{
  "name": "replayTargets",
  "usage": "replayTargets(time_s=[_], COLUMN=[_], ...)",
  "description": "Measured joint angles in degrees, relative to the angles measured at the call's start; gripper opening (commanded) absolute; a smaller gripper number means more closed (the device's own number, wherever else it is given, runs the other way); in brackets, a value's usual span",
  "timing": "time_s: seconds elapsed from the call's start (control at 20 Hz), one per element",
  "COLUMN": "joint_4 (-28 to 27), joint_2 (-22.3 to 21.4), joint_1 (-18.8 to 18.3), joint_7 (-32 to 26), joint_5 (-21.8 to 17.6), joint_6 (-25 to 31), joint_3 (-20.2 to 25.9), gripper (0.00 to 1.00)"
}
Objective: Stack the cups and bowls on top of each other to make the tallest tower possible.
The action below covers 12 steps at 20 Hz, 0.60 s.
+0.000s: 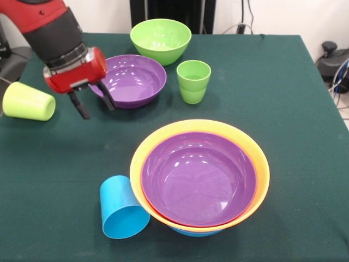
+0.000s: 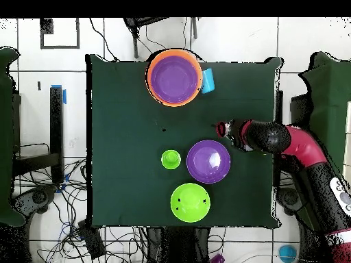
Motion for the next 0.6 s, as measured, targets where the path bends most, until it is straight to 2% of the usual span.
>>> replayTargets(time_s=[0.15, 0.2, 0.6], joint_4=[2.23, 4.60, 11.89], joint_2=[-3.30, -6.76, -17.83], joint_1=[0.07, 0.22, 1.23], joint_7=[0.00, 0.00, 0.00], joint_5=[0.17, 0.71, 3.60], joint_6=[0.00, 0.00, 0.00], joint_3=[0.01, 0.02, 0.12], gripper=[1.00, 1.00, 1.00])
